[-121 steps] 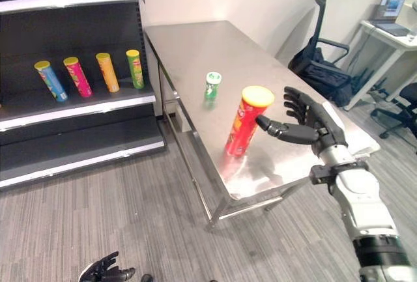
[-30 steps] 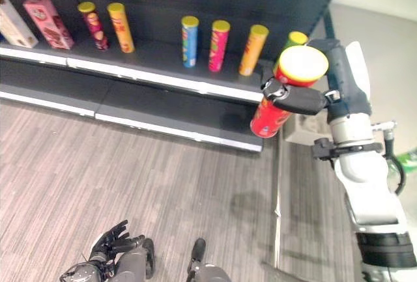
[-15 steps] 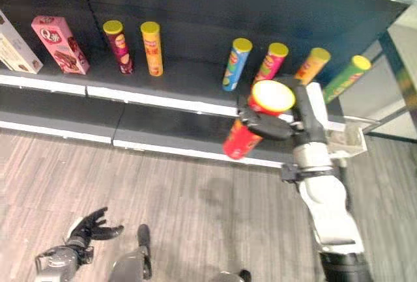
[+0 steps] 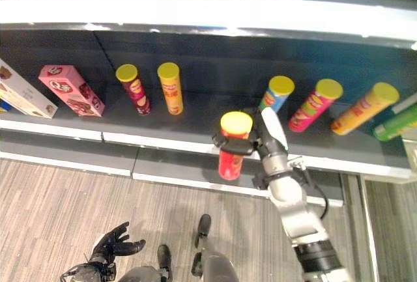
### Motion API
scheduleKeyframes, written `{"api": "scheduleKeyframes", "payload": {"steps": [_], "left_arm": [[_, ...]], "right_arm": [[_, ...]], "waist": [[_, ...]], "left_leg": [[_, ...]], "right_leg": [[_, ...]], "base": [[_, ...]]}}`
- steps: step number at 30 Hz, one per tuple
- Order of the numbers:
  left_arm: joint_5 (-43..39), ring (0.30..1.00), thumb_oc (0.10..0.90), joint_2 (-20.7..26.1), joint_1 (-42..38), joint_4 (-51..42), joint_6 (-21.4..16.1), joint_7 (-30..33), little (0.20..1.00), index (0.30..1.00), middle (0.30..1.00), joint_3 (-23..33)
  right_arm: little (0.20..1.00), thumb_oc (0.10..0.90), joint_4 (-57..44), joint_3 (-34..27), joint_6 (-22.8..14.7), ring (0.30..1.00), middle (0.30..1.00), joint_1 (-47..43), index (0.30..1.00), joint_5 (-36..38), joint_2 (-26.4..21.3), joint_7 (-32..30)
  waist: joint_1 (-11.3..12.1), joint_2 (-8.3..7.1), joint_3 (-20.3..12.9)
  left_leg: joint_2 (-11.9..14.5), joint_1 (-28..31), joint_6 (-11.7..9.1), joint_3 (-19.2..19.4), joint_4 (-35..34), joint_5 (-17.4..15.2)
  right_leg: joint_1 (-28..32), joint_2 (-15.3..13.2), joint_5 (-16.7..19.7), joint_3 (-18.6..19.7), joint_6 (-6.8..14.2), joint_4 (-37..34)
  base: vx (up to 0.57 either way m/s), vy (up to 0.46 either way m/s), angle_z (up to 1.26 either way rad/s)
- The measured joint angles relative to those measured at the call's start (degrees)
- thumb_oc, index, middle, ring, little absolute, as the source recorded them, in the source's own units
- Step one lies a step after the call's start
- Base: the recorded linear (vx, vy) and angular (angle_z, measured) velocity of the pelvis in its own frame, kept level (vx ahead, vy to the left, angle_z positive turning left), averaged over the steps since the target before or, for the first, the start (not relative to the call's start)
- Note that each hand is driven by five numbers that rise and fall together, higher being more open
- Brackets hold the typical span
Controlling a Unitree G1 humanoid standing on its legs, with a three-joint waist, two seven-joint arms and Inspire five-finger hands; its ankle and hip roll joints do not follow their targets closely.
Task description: Put the goods on the table back onto the shelves and tidy them up.
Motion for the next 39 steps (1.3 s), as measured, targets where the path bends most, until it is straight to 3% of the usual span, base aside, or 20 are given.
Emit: {"api": "scheduleKeyframes", "payload": {"steps": [4,5,6,7,8,9,13,19,28,32,39], "left_arm": [[0.0,0.9,0.8,0.1,0.2,2.4,0.0,1.2,0.9,0.9,0.9,-0.1],[0.0,0.9,0.8,0.2,0.1,3.1,0.0,1.4,0.9,0.9,0.9,-0.1],[0.0,0.9,0.8,0.5,0.4,2.8,-0.1,1.6,0.9,0.9,0.9,-0.2],[0.0,0.9,0.8,0.5,0.7,2.7,-0.1,2.1,0.9,0.9,0.9,-0.4],[0.0,0.9,0.8,0.8,0.2,2.7,0.0,2.1,0.9,0.9,0.9,-0.4],[0.0,0.9,0.8,1.2,0.1,2.2,0.0,2.2,0.9,0.9,0.9,-0.5],[0.0,0.9,0.8,2.1,-0.1,0.1,-0.4,2.3,0.9,0.9,0.9,-0.7],[0.0,0.9,0.8,3.1,-0.2,-0.3,-1.3,3.8,0.9,0.9,0.9,-1.2],[0.0,0.9,0.8,3.2,-0.3,-0.4,-2.3,4.7,0.9,0.9,0.9,-3.1],[0.0,0.9,0.8,3.1,-0.4,-1.9,-2.4,4.8,0.9,0.9,0.9,-5.0],[0.0,0.9,0.8,3.1,-1.3,-3.8,-3.1,4.8,0.9,0.9,0.9,-5.4]], "right_arm": [[0.3,0.4,0.0,1.7,-0.2,0.3,0.3,-1.3,0.3,-3.7,-0.2,-1.9],[0.3,0.4,0.0,2.6,-0.2,0.3,0.3,-1.3,0.3,-5.1,-0.1,-1.9],[0.3,0.4,0.3,3.4,0.0,0.3,0.3,-1.7,0.3,-5.8,-0.1,-1.9],[0.3,0.4,0.4,3.6,0.0,0.3,0.3,-2.0,0.3,-6.2,-0.2,-2.1],[0.3,0.4,0.8,3.6,0.0,0.3,0.3,-2.7,0.3,-6.9,0.2,-3.0],[0.3,0.4,1.2,3.7,0.0,0.3,0.3,-3.0,0.3,-7.5,0.3,-3.7],[0.3,0.4,3.6,3.5,0.5,0.3,0.3,-3.7,0.3,-9.8,0.3,-7.9],[0.3,0.4,4.0,1.7,2.1,0.3,0.3,-4.7,0.3,-14.1,0.2,-13.8],[0.3,0.4,11.6,-1.8,4.1,0.3,0.3,-6.5,0.3,-14.5,0.2,-21.7],[0.3,0.4,14.0,-3.3,4.6,0.3,0.3,-10.3,0.3,-12.0,0.2,-26.0],[0.3,0.4,14.3,-6.9,4.6,0.3,0.3,-12.9,0.3,-8.6,0.2,-29.9]], "waist": [[2.5,1.17,0.7],[3.1,0.77,1.8],[3.5,0.35,2.6],[3.4,2.0,2.5],[3.8,2.0,3.5],[3.5,1.9,3.9],[3.5,1.67,4.1],[3.7,2.85,4.6],[3.6,3.83,4.9],[4.0,6.79,6.1],[5.2,7.89,7.7]], "left_leg": [[-0.6,-0.9,0.0,-0.8,1.1,0.0],[-1.8,-3.8,0.0,-0.9,6.2,-0.7],[-2.4,-6.0,1.0,-1.0,6.0,-1.9],[-0.7,-5.3,0.5,-0.9,0.5,0.2],[-0.1,-4.5,0.2,-0.2,-0.7,2.8],[-0.4,-4.6,0.6,-0.1,-1.0,3.3],[-1.3,-4.5,1.0,-0.3,-0.9,3.2],[-1.3,-4.6,1.0,-1.0,-0.9,3.2],[-1.2,-5.7,1.2,-1.0,-0.9,3.4],[-1.2,-7.5,1.3,-1.2,-0.9,4.0],[-1.3,-10.1,1.2,-1.9,-0.9,4.2]], "right_leg": [[0.0,-0.6,1.3,0.1,-1.6,0.3],[0.1,-2.6,1.6,0.7,-2.4,0.3],[-0.1,-4.0,1.6,1.9,-2.4,0.4],[-0.1,-2.8,1.4,1.4,-1.7,0.3],[0.1,-2.7,1.2,1.7,-1.1,0.3],[0.1,-3.3,1.2,1.4,0.6,0.3],[0.4,-4.5,0.6,0.8,2.1,0.3],[0.5,-4.4,1.0,0.1,1.9,0.3],[-0.7,-4.4,1.0,0.2,1.9,0.3],[-2.4,-4.4,1.5,0.0,1.5,0.3],[-4.6,-4.5,1.8,-0.6,1.2,0.3]], "base": [[0.0,0.0,0.13],[-0.02,0.02,0.2],[-0.01,0.02,0.17],[-0.02,0.031,-0.1],[-0.02,0.029,-0.05],[-0.02,0.029,-0.05],[-0.02,0.019,0.12],[-0.03,0.01,0.04],[-0.04,-0.004,-0.01],[-0.03,-0.01,0.02],[-0.01,-0.006,0.06]]}}
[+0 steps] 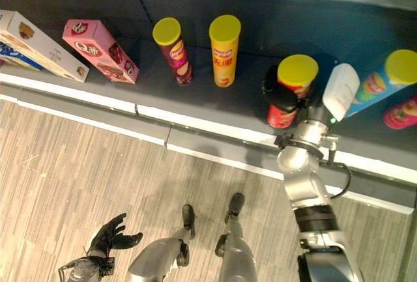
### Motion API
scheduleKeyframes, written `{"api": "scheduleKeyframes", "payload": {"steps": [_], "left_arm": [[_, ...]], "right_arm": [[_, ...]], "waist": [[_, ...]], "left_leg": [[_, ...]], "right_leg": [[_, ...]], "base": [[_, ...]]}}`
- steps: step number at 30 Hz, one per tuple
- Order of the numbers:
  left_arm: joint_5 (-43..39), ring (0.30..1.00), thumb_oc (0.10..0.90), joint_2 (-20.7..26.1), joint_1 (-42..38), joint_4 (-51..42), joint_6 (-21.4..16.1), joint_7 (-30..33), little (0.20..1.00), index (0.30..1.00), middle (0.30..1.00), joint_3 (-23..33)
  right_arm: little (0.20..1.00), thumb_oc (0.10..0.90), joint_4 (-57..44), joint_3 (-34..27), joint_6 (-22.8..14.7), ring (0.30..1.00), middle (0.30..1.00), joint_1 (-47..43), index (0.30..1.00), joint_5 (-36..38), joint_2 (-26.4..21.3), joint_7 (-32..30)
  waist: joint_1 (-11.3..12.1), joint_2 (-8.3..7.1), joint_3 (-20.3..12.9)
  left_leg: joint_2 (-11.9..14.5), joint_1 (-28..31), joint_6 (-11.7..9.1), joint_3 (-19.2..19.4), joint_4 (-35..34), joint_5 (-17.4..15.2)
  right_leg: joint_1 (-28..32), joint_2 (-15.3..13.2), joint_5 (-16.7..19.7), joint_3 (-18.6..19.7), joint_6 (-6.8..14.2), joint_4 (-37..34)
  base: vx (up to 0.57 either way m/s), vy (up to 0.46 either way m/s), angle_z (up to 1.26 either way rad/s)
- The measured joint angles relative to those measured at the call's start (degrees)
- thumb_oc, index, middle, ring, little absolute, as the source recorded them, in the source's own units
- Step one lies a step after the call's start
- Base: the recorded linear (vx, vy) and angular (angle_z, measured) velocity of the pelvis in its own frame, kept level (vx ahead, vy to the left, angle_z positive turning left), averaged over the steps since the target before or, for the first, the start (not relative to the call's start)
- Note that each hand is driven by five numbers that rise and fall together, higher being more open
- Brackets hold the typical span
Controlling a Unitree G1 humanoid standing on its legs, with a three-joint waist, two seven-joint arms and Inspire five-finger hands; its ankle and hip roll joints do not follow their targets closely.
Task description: Put the goods on the table back onto the shelves and tidy them up.
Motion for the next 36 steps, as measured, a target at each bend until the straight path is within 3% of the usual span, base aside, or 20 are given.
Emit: {"api": "scheduleKeyframes", "payload": {"steps": [8,12,24,28,36], "left_arm": [[-0.1,0.9,0.8,0.0,-1.8,-0.2,-0.6,0.0,0.9,0.9,0.9,-1.5],[-1.2,0.9,0.8,0.0,-2.3,-0.3,-0.6,0.1,0.9,0.9,0.9,-1.9],[-2.2,0.9,0.8,0.2,-3.4,-2.0,-0.6,0.2,0.9,0.9,0.9,-1.9],[-2.2,0.9,0.8,0.6,-4.2,-2.4,-1.6,1.2,0.9,0.9,0.9,-1.9],[-2.2,0.9,0.8,0.6,-5.3,-2.2,-1.7,1.2,0.9,0.9,0.9,-2.0]], "right_arm": [[0.3,0.4,0.1,-1.3,0.0,0.3,0.3,-2.6,0.3,2.1,0.0,-3.5],[0.3,0.4,0.0,-1.4,-0.8,0.3,0.3,-3.7,0.3,5.8,0.4,-4.3],[0.3,0.4,0.1,-1.4,-1.2,0.3,0.3,-6.3,0.3,5.8,0.1,-5.6],[0.3,0.4,2.7,-1.4,-0.5,0.3,0.3,-11.4,0.3,5.7,-2.6,-6.8],[0.3,0.4,4.1,-1.2,0.0,0.3,0.3,-12.4,0.3,5.4,-3.2,-7.9]], "waist": [[0.4,1.54,1.0],[0.4,1.57,1.0],[0.0,1.54,1.0],[0.4,2.41,2.8],[0.5,2.41,2.8]], "left_leg": [[-0.6,-1.9,0.0,-1.2,0.0,0.2],[-0.7,-2.5,0.0,-1.2,0.0,0.2],[-0.9,-4.4,0.1,-0.1,0.0,0.2],[-1.0,-4.5,0.1,0.0,0.0,0.2],[-1.1,-4.6,0.1,-0.6,0.0,0.2]], "right_leg": [[-1.5,-0.8,0.0,-0.9,0.0,0.0],[-2.1,-0.9,0.0,-0.9,0.0,0.0],[-4.6,-0.8,0.5,0.3,0.1,0.0],[-4.7,-0.9,0.6,0.4,0.0,0.0],[-4.6,-1.1,0.6,0.0,0.0,0.0]], "base": [[-0.02,0.006,0.06],[-0.01,0.003,0.0],[-0.02,0.002,-0.05],[-0.01,0.0,-0.01],[0.01,-0.007,0.02]]}}
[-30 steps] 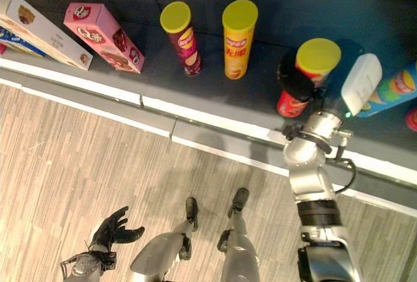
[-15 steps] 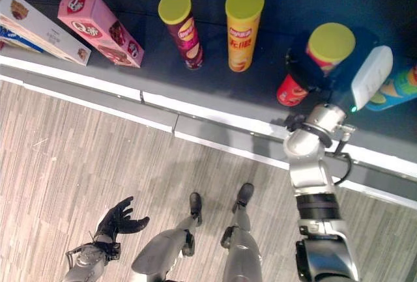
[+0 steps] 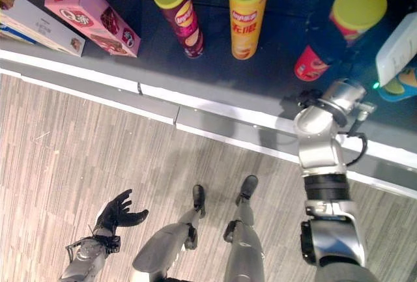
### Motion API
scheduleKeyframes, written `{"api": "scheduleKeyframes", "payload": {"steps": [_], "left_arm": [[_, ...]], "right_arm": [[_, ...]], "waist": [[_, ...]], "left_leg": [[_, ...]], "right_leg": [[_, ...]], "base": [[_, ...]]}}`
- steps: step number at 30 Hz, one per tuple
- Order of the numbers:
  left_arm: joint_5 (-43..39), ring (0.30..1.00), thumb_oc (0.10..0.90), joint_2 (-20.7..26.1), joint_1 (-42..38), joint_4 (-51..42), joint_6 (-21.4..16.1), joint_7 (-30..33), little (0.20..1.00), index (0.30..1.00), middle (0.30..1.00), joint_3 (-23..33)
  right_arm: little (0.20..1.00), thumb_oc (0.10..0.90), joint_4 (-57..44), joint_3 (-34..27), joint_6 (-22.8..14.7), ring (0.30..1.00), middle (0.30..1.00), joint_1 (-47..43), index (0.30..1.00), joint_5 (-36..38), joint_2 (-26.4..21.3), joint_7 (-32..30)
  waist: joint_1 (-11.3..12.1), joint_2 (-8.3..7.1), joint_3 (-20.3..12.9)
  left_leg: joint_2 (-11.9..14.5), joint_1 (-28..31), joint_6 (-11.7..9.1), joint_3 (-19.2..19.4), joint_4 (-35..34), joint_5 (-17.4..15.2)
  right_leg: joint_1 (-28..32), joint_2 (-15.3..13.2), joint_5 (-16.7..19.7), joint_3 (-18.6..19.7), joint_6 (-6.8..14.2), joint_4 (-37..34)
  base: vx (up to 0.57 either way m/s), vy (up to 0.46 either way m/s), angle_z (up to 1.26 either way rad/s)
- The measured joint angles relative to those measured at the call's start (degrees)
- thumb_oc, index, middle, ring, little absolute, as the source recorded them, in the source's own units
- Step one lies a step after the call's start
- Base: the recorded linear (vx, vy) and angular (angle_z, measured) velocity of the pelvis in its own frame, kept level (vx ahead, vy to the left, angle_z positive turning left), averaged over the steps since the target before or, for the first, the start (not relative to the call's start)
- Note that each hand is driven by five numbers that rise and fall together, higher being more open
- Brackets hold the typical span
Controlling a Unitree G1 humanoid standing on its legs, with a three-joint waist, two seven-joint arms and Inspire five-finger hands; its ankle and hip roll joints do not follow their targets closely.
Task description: Put the goods on the table back onto the shelves and tidy them up.
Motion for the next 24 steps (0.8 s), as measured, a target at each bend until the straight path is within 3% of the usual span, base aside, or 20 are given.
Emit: {"api": "scheduleKeyframes", "payload": {"steps": [5,6,7,14,19,20,24], "left_arm": [[0.0,0.9,0.8,0.0,-0.1,-0.4,0.0,0.0,0.9,0.9,0.9,0.0],[0.0,0.9,0.8,0.0,-0.1,-0.4,0.0,0.2,0.9,0.9,0.9,0.0],[0.0,0.9,0.8,0.0,-0.1,-0.4,0.0,0.3,0.9,0.9,0.9,0.0],[0.0,0.9,0.8,0.0,-0.2,-0.4,0.0,0.3,0.9,0.9,0.9,0.0],[0.0,0.9,0.8,0.0,-0.2,-0.3,0.0,0.4,0.9,0.9,0.9,0.0],[0.0,0.9,0.8,0.0,-0.2,-0.2,0.1,0.5,0.9,0.9,0.9,0.0],[0.2,0.9,0.8,-0.1,-1.2,2.7,0.3,0.5,0.9,0.9,0.9,0.3]], "right_arm": [[0.3,0.4,0.0,0.0,0.1,0.3,0.3,1.1,0.3,-0.9,0.0,-0.1],[0.474,0.516,0.0,0.0,0.2,0.474,0.474,1.2,0.474,-0.9,0.0,-0.1],[0.9,0.8,0.0,0.0,0.2,0.9,0.9,1.3,0.9,-0.9,0.0,-0.1],[0.9,0.8,0.0,0.0,0.5,0.9,0.9,1.5,0.9,-0.9,0.0,-0.1],[0.9,0.8,-1.0,0.4,0.5,0.9,0.9,1.7,0.9,-0.9,0.0,0.1],[0.9,0.8,-4.4,0.9,0.5,0.9,0.9,3.2,0.9,-0.9,0.1,1.3],[0.9,0.8,-14.4,1.0,0.3,0.9,0.9,9.2,0.9,-0.9,3.2,3.9]], "waist": [[-0.3,-0.03,0.0],[-0.4,-0.08,0.1],[-0.5,-0.11,0.1],[-0.8,-0.27,0.2],[-1.5,-1.3,0.8],[-1.9,-1.72,1.0],[-3.1,-6.13,0.7]], "left_leg": [[-0.2,0.2,0.0,-0.1,0.7,0.0],[-0.3,0.2,0.0,-0.1,0.7,0.0],[-0.3,0.2,0.0,-0.1,0.7,0.0],[-0.4,0.2,0.4,0.1,0.4,0.3],[-0.4,0.5,0.5,0.2,0.4,0.3],[-0.4,1.3,0.5,0.2,0.6,0.3],[-0.2,4.7,0.5,0.4,0.5,0.3]], "right_leg": [[0.6,-0.3,0.0,-0.1,0.0,0.0],[0.6,-0.3,0.1,0.0,0.0,0.0],[0.6,-0.4,0.2,0.0,0.0,0.0],[0.3,-0.4,0.7,0.4,0.3,0.0],[0.7,-0.3,0.9,0.4,0.2,0.0],[1.5,-0.3,1.0,0.4,0.1,0.0],[4.7,-0.1,1.0,0.6,0.1,0.0]], "base": [[-0.01,0.005,0.01],[0.0,0.0,0.0],[0.0,0.0,0.0],[0.0,0.003,-0.01],[0.0,0.0,0.0],[0.0,0.045,-0.03],[0.04,0.052,-0.03]]}}
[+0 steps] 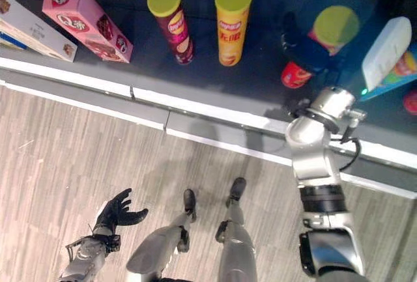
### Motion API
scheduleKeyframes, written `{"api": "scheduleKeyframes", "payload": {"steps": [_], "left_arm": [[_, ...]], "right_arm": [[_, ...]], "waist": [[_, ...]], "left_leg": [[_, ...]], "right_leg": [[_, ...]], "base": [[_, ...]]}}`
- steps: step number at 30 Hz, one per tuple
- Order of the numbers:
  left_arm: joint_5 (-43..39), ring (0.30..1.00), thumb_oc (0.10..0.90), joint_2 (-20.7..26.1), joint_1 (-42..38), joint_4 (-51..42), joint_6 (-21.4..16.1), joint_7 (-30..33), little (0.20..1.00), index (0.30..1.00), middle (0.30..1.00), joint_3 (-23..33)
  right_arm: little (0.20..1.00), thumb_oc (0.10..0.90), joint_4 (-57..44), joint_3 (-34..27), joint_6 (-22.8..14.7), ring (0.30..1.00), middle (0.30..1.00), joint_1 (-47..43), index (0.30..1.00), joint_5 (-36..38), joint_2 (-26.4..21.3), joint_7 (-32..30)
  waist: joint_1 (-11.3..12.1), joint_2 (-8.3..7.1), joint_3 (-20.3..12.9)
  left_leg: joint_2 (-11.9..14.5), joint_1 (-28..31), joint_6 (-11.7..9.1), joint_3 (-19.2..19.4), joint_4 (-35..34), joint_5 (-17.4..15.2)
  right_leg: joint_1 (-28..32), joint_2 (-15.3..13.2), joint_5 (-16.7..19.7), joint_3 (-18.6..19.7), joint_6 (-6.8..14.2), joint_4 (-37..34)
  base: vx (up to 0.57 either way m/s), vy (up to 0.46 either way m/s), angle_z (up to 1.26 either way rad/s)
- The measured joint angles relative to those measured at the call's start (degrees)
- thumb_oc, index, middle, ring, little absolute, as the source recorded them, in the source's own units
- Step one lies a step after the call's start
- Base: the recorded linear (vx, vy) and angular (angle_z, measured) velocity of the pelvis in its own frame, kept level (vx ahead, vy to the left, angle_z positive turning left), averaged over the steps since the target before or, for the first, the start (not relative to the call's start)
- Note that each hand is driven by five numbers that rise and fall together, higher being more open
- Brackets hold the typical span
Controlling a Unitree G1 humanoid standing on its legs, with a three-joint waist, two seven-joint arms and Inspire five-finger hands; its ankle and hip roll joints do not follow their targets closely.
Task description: Put the goods on the table back onto the shelves and tidy them up.
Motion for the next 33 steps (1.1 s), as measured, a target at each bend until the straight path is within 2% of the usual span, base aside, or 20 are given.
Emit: {"api": "scheduleKeyframes", "payload": {"steps": [3,6,11,12,13,15,16,18,20,22,23,24,25,26,27,29,30,31,32,33], "left_arm": [[0.9,0.9,0.8,1.2,-0.1,4.7,1.7,-0.2,0.9,0.9,0.9,0.7],[4.5,0.9,0.8,2.0,1.0,8.8,4.2,-0.8,0.9,0.9,0.9,2.2],[7.4,0.9,0.8,1.1,1.7,15.7,5.5,-1.0,0.9,0.9,0.9,6.6],[8.9,0.9,0.8,2.6,1.1,16.3,5.9,-1.7,0.9,0.9,0.9,6.7],[9.0,0.9,0.8,3.9,1.3,16.7,5.9,-2.0,0.9,0.9,0.9,7.3],[9.3,0.9,0.8,4.6,1.7,15.9,5.9,-2.3,0.9,0.9,0.9,8.3],[9.7,0.9,0.8,4.6,2.4,15.4,5.9,-2.3,0.9,0.9,0.9,8.4],[9.9,0.9,0.8,5.3,4.3,14.7,5.9,-3.1,0.9,0.9,0.9,8.4],[9.9,0.9,0.8,6.7,4.9,14.8,5.9,-3.5,0.9,0.9,0.9,8.5],[9.8,0.9,0.8,8.3,5.3,14.8,5.9,-3.4,0.9,0.9,0.9,8.9],[8.9,0.9,0.8,9.3,6.3,14.6,5.9,-3.3,0.9,0.9,0.9,9.4],[8.8,0.9,0.8,6.3,7.6,14.3,6.1,-4.4,0.9,0.9,0.9,10.4],[8.7,0.9,0.8,4.4,7.1,13.1,6.1,-4.8,0.9,0.9,0.9,10.4],[8.2,0.9,0.8,1.5,8.5,10.7,5.5,-4.8,0.9,0.9,0.9,11.4],[7.6,0.9,0.8,0.3,8.5,11.3,5.3,-4.6,0.9,0.9,0.9,12.8],[6.3,0.9,0.8,0.5,6.7,12.9,5.3,-4.6,0.9,0.9,0.9,13.9],[5.9,0.9,0.8,-0.3,6.4,12.2,5.3,-4.6,0.9,0.9,0.9,13.6],[4.6,0.9,0.8,0.6,7.2,10.8,5.2,-4.4,0.9,0.9,0.9,13.2],[4.3,0.9,0.8,0.5,7.6,11.5,5.5,-4.3,0.9,0.9,0.9,13.2],[4.2,0.9,0.8,0.4,7.8,12.3,5.5,-4.4,0.9,0.9,0.9,12.8]], "right_arm": [[0.9,0.8,-2.4,0.4,-2.4,0.9,0.9,5.3,0.9,0.2,3.8,2.7],[0.9,0.8,-2.5,0.4,-3.3,0.9,0.9,14.2,0.9,1.8,5.4,8.8],[0.9,0.8,-5.7,1.8,-3.9,0.9,0.9,25.8,0.9,6.9,5.5,18.7],[0.9,0.8,-5.8,0.6,-5.0,0.9,0.9,29.8,0.9,10.0,5.1,22.3],[0.9,0.8,-5.8,0.5,-5.5,0.9,0.9,32.6,0.9,12.3,4.9,25.4],[0.9,0.8,-5.8,0.1,-5.7,0.9,0.9,33.9,0.9,14.7,3.7,28.8],[0.9,0.8,-5.7,0.0,-5.8,0.9,0.9,34.7,0.9,15.2,2.8,29.7],[0.9,0.8,-6.0,0.0,-6.8,0.9,0.9,34.9,0.9,17.7,0.3,32.7],[0.9,0.8,-7.2,0.1,-8.0,0.9,0.9,34.9,0.9,19.3,0.1,34.6],[0.9,0.8,-8.2,0.7,-8.3,0.9,0.9,34.9,0.9,19.4,0.1,35.4],[0.9,0.8,-8.4,0.7,-8.3,0.9,0.9,34.5,0.9,19.7,0.1,36.4],[0.9,0.8,-8.5,-1.7,-8.2,0.9,0.9,32.3,0.9,20.4,-0.5,36.5],[0.9,0.8,-7.7,-4.2,-7.8,0.9,0.9,32.0,0.9,21.0,-1.4,35.9],[0.9,0.8,-6.7,-6.2,-7.4,0.9,0.9,31.2,0.9,21.6,-4.9,35.9],[0.9,0.8,-6.7,-7.7,-7.6,0.9,0.9,32.3,0.9,21.6,-5.3,35.8],[0.9,0.8,-7.3,-10.4,-7.6,0.9,0.9,35.1,0.9,22.4,-5.8,34.3],[0.9,0.8,-7.6,-11.6,-7.8,0.9,0.9,34.4,0.9,23.3,-7.0,33.3],[0.9,0.8,-8.3,-13.8,-8.4,0.9,0.9,34.7,0.9,23.8,-7.5,33.2],[0.9,0.8,-8.4,-14.1,-9.3,0.9,0.9,34.4,0.9,23.9,-7.2,32.3],[0.9,0.8,-8.1,-12.6,-9.9,0.9,0.9,33.8,0.9,24.1,-7.3,29.9]], "waist": [[-1.7,-6.28,-3.3],[-3.0,-10.02,-8.0],[-6.4,-10.67,-12.3],[-8.9,-11.42,-13.3],[-9.0,-12.11,-14.0],[-8.9,-10.33,-14.1],[-8.6,-9.65,-14.4],[-7.8,-8.8,-15.7],[-6.5,-9.72,-16.4],[-5.9,-11.54,-17.6],[-4.1,-12.17,-18.3],[-4.2,-9.57,-18.5],[-5.8,-8.48,-18.6],[-5.0,-5.3,-19.4],[-5.4,-3.66,-20.2],[-7.6,-5.88,-20.8],[-8.8,-5.56,-21.0],[-8.2,-5.53,-21.5],[-7.5,-4.57,-21.8],[-7.4,-5.62,-21.6]], "left_leg": [[0.1,2.4,0.1,1.1,-0.5,-0.2],[0.8,4.5,0.2,3.0,-0.5,-0.3],[0.1,9.4,0.7,6.7,-0.6,-2.0],[0.2,10.3,0.7,8.5,-0.5,-2.0],[1.2,10.8,1.0,11.6,-0.4,-1.8],[4.6,10.5,0.8,15.4,-0.3,-1.5],[6.2,10.7,0.9,16.9,-0.2,-1.5],[9.5,11.3,-0.4,21.8,-0.1,-0.7],[11.8,11.4,-3.1,23.7,0.6,1.2],[14.7,11.6,-5.8,23.1,1.7,2.9],[18.2,12.2,-7.7,24.5,4.7,4.0],[23.3,8.4,-11.0,21.5,6.9,0.8],[21.4,8.3,-11.8,20.5,1.9,1.6],[21.7,8.7,-12.1,21.1,3.0,7.3],[25.1,9.6,-13.1,24.6,3.6,6.3],[27.0,10.2,-8.7,24.3,5.2,11.0],[28.2,10.7,-9.0,24.6,5.5,14.6],[32.1,10.3,-8.6,24.5,10.0,15.6],[34.0,10.3,-7.3,23.7,11.5,17.5],[34.1,7.7,-7.0,14.3,15.8,26.0]], "right_leg": [[1.7,0.2,-0.5,0.4,0.8,0.0],[3.4,0.1,-4.1,-1.3,5.8,-0.4],[5.9,0.3,0.0,1.8,4.8,0.1],[5.6,0.7,-0.1,3.3,7.9,1.3],[5.7,0.7,-1.1,3.9,13.2,0.2],[3.3,-0.1,-4.4,-5.1,10.6,7.0],[2.9,-2.0,-4.7,-7.0,10.0,10.8],[5.1,-11.5,-6.1,-11.9,12.2,16.6],[8.3,-19.0,-6.0,-12.9,13.1,15.8],[12.3,-20.9,-1.1,-12.8,8.7,10.7],[12.4,-17.9,0.1,-13.0,8.2,9.6],[12.1,-11.8,-1.8,-12.4,7.1,5.5],[11.6,-10.4,-2.1,-12.6,7.1,5.2],[9.9,-7.9,-5.9,-13.7,7.0,7.3],[9.1,-6.9,-8.3,-14.5,6.8,10.6],[6.0,-6.8,-14.9,-13.4,5.7,19.3],[4.7,-5.2,-17.1,-12.8,4.8,22.7],[2.4,-1.7,-22.4,-9.8,0.8,27.9],[4.3,-0.2,-22.4,-10.5,-0.6,26.4],[6.8,2.7,-20.7,-7.0,-3.4,22.2]], "base": [[0.08,0.079,-0.11],[0.06,0.095,-0.28],[0.02,0.07,-0.52],[-0.06,-0.026,-0.86],[-0.07,-0.032,-1.0],[-0.02,-0.055,-0.97],[-0.06,-0.145,-1.11],[-0.11,-0.234,-1.13],[-0.09,-0.322,-0.89],[-0.08,-0.453,-0.82],[-0.09,-0.543,-1.68],[-0.04,-0.612,-1.58],[0.0,-0.676,-1.68],[0.06,-0.5,-0.97],[0.04,-0.431,-0.97],[0.08,-0.598,-0.5],[0.13,-0.754,-0.76],[0.13,-0.774,-0.68],[0.0,-0.44,-0.69],[0.02,-0.499,-0.73]]}}
